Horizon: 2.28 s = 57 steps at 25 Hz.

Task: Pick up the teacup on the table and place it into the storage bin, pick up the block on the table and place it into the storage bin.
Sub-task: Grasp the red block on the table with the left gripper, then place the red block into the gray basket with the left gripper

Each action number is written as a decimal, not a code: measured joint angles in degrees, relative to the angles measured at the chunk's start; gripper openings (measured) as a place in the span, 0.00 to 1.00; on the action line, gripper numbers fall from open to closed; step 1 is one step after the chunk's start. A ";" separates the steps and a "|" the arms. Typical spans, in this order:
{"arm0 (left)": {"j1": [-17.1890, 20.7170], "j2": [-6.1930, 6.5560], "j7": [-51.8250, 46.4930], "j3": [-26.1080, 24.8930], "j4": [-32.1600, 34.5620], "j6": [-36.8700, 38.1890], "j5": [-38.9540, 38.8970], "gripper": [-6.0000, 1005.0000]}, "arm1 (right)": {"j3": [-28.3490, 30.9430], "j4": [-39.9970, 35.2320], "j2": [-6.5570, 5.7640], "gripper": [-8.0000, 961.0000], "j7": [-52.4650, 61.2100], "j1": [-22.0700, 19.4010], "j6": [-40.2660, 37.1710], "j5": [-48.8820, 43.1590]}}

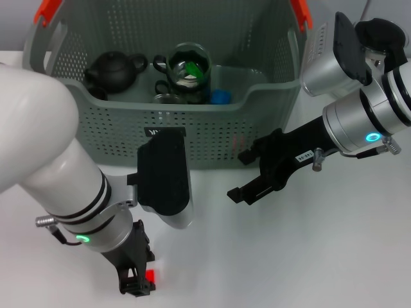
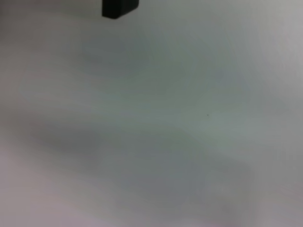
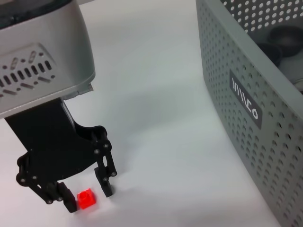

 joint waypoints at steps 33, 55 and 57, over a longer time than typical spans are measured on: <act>-1.01 0.52 -1.36 -23.00 10.18 9.24 -12.67 0.19 | 0.02 -0.23 -0.05 0.98 0.17 -0.16 -0.20 0.00; -19.79 8.91 -4.52 -57.15 -13.06 -4.52 -32.86 0.19 | -2.29 -0.43 0.16 0.98 -0.41 1.00 -2.02 0.29; -20.32 9.12 -5.02 -55.41 -14.10 -8.16 -32.44 0.19 | -2.29 -0.56 0.17 0.98 -0.60 1.01 -2.39 0.33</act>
